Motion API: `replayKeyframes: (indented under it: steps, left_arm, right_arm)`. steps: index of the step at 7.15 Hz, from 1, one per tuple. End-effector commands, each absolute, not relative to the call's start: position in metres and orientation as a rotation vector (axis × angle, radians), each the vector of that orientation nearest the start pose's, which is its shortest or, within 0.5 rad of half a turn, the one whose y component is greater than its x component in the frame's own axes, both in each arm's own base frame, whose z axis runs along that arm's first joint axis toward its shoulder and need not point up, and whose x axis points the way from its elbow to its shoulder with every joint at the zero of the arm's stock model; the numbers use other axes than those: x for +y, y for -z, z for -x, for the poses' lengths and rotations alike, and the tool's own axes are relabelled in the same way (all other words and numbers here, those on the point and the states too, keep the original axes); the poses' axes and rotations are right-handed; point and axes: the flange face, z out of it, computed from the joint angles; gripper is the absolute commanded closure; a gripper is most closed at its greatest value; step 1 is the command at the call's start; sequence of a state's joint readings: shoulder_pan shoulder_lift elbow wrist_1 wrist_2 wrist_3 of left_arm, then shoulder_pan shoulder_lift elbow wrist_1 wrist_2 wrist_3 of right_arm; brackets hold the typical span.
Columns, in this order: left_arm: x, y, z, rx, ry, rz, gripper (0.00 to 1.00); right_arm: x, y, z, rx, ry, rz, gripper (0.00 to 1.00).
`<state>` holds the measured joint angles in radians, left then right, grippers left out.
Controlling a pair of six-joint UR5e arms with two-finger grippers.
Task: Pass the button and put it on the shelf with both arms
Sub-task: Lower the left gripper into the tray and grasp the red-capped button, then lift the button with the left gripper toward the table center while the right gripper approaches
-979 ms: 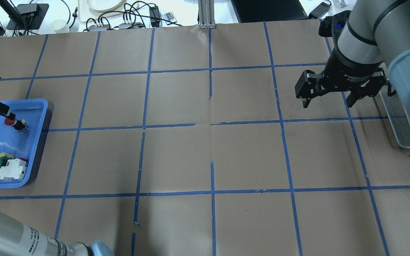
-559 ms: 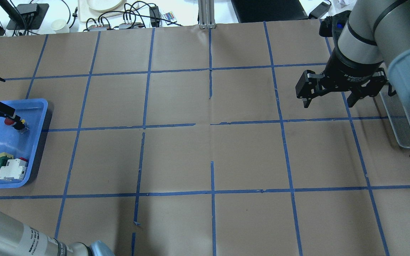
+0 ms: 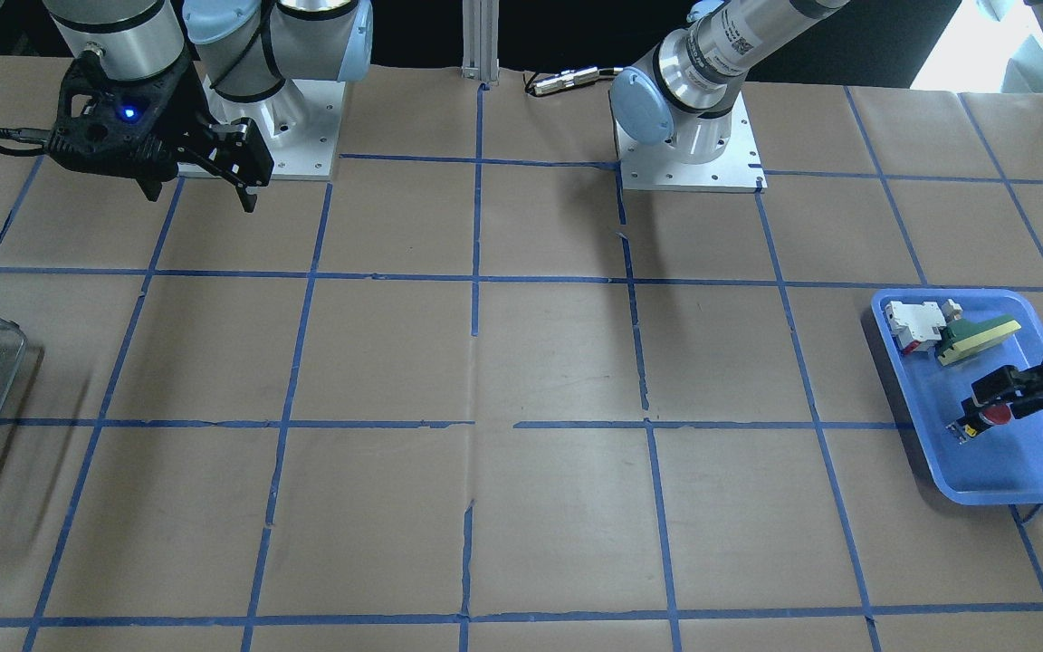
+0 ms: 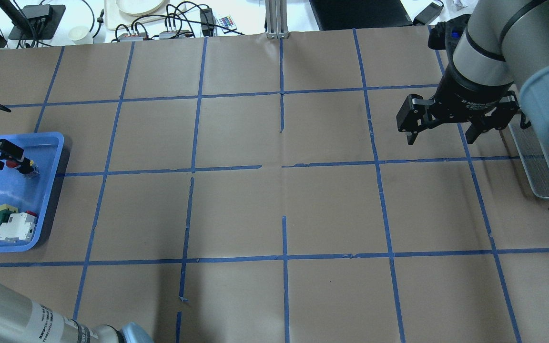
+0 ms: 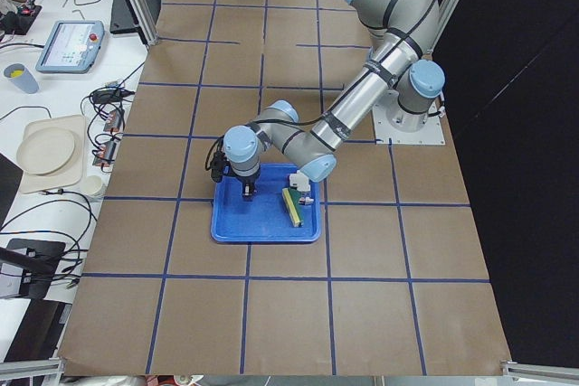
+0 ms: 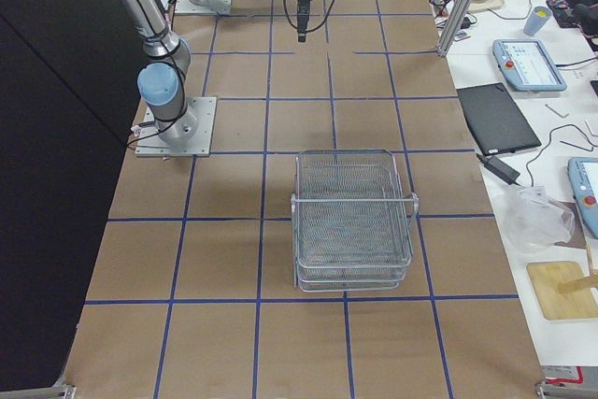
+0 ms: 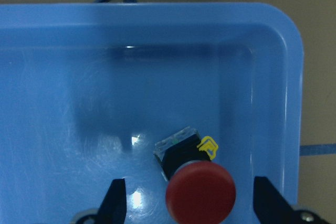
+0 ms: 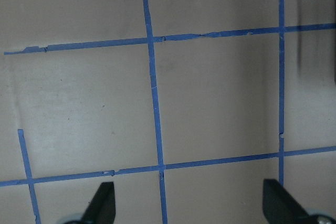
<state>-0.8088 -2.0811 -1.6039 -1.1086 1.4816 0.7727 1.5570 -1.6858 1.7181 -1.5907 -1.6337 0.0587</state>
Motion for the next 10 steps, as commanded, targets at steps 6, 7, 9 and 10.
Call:
replayKeyframes:
  steps: [6, 7, 9, 10]
  left_arm:
    - [-0.554, -0.305, -0.270, 3.297, -0.066, -0.123, 0.80]
    - [-0.547, -0.345, -0.197, 3.330, -0.115, -0.228, 0.80]
    - [-0.532, -0.377, -0.084, 3.488, -0.040, -0.337, 0.81]
    - [-0.518, -0.377, -0.045, 3.643, 0.064, -0.338, 0.81]
  right_arm:
    - [-0.456, -0.473, -0.131, 2.877, -0.066, -0.781, 0.00]
    - [-0.456, -0.475, -0.130, 2.801, -0.083, -0.915, 0.00]
    - [-0.469, -0.476, -0.121, 2.428, -0.235, -1.149, 0.00]
    - [-0.474, -0.479, -0.114, 2.243, -0.318, -1.218, 0.00]
